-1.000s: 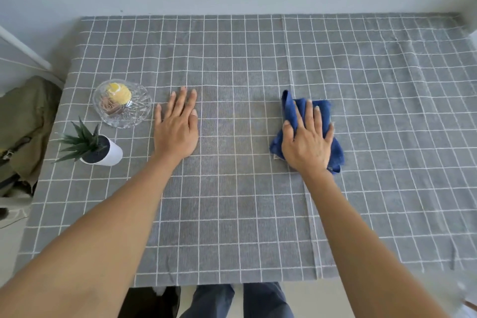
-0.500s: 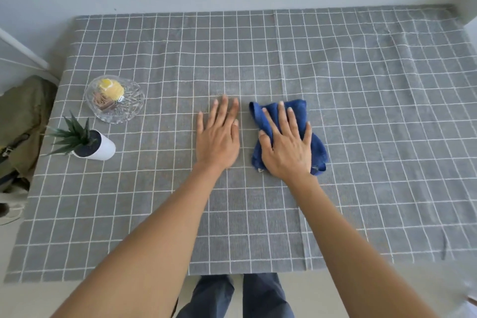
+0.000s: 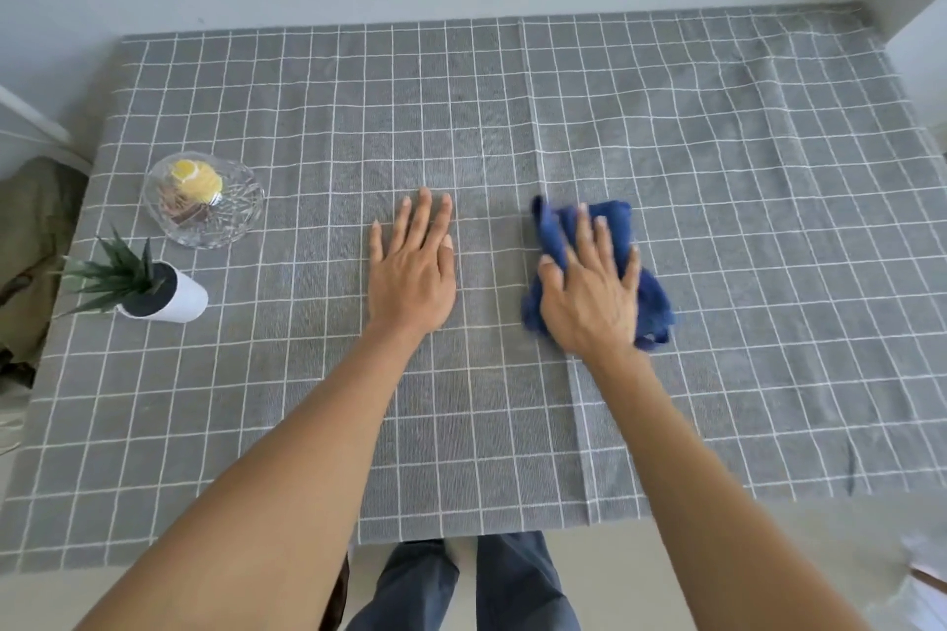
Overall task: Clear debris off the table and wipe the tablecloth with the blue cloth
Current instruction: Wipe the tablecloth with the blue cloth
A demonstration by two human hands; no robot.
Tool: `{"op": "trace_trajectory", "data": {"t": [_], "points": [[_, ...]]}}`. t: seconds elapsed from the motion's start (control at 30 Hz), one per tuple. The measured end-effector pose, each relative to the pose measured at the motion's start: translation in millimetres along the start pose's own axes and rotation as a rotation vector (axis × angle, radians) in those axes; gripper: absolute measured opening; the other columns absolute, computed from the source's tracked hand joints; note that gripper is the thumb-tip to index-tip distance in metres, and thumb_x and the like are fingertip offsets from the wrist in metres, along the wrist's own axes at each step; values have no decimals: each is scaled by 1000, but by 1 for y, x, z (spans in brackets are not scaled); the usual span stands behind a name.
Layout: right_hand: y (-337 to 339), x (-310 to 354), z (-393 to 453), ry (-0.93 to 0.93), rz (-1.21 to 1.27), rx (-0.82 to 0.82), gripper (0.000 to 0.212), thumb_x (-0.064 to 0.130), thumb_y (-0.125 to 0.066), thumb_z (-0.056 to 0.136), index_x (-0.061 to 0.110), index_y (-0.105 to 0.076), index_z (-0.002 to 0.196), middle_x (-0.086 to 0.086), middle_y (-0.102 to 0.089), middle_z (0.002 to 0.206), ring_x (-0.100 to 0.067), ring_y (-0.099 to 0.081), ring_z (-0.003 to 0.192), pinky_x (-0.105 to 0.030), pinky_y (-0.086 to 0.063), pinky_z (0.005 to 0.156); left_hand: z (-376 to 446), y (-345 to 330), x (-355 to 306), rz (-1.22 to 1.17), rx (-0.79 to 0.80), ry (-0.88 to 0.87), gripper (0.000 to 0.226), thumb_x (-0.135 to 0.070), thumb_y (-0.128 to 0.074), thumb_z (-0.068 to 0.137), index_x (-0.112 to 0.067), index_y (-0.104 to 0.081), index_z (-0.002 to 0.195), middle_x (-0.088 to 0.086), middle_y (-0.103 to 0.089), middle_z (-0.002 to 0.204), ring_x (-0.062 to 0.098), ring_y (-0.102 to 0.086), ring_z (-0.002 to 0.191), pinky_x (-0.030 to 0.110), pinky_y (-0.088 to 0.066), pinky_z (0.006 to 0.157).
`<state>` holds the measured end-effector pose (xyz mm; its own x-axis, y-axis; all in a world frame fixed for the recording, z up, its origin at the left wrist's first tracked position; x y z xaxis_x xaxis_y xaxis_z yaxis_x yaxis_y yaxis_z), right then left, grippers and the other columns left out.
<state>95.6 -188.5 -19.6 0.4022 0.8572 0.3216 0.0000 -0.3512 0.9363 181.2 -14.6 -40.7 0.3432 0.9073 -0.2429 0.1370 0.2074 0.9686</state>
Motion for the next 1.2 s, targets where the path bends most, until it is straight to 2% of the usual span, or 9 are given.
{"op": "trace_trajectory", "data": {"t": [0.07,0.13,0.33,0.5,0.63,0.83,0.93,1.1,1.2], "points": [[-9,18,-11,115,-13,30,58,40,-19,94,32,-11,151,9,-3,160,-12,2,147,-51,3,117,-1,0,0,-4,-5,6,49,-34,-10,103,-31,0,151,-8,5,159,12,8,147,44,7,119],[-8,11,-8,123,-37,33,58,41,-16,94,31,-11,151,8,-5,160,-12,2,147,-52,3,116,-1,0,-1,-3,-8,0,49,-34,-10,103,-31,0,151,-8,5,159,11,8,147,44,7,119],[8,-30,8,-152,-5,-39,56,35,-23,98,22,-11,152,7,-3,160,-13,4,146,-51,7,116,0,0,1,1,7,3,50,-34,-10,102,-31,4,150,-7,7,159,12,11,146,45,7,119],[-7,14,-10,91,5,28,55,38,-22,97,31,-12,151,9,-1,160,-12,3,147,-50,4,117,0,1,-1,9,1,13,50,-34,-11,103,-31,2,150,-8,7,159,12,9,146,44,7,118],[-3,-3,-9,151,-51,35,57,41,-19,96,31,-10,151,10,-3,160,-11,1,147,-50,2,117,-1,1,-1,6,7,10,50,-34,-11,103,-32,2,151,-9,7,159,11,10,146,42,9,118],[19,-65,9,-164,-62,-17,57,38,-22,98,27,-7,152,8,-2,160,-11,2,146,-52,4,116,0,1,1,2,11,5,50,-34,-11,103,-32,4,150,-8,9,159,11,11,146,42,11,117],[19,-62,10,-243,-18,-19,58,39,-21,97,22,-10,152,6,0,160,-13,3,146,-51,4,117,0,1,1,21,9,12,50,-35,-11,103,-32,6,150,-8,11,158,11,12,146,41,12,116],[-1,-6,-20,-16,-2,20,57,41,-21,94,37,-9,150,9,-3,160,-12,2,146,-51,4,117,0,1,-1,22,15,17,50,-35,-10,103,-32,5,150,-9,8,159,11,10,146,41,11,116],[-10,8,-38,71,-16,24,57,44,-18,93,39,-11,150,10,-4,160,-11,2,146,-48,2,116,0,1,0,-5,32,4,50,-34,-11,103,-31,2,151,-8,7,159,11,10,146,40,13,115]]}}
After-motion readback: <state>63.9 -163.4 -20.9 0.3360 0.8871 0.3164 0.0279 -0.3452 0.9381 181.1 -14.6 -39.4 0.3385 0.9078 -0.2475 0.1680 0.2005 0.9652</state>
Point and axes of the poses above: each hand's wrist, its own z-axis towards the middle knuckle, its own y-axis out of the back of the hand, x = y × z, the point moved 5 cm from there along z, towards the middle knuckle
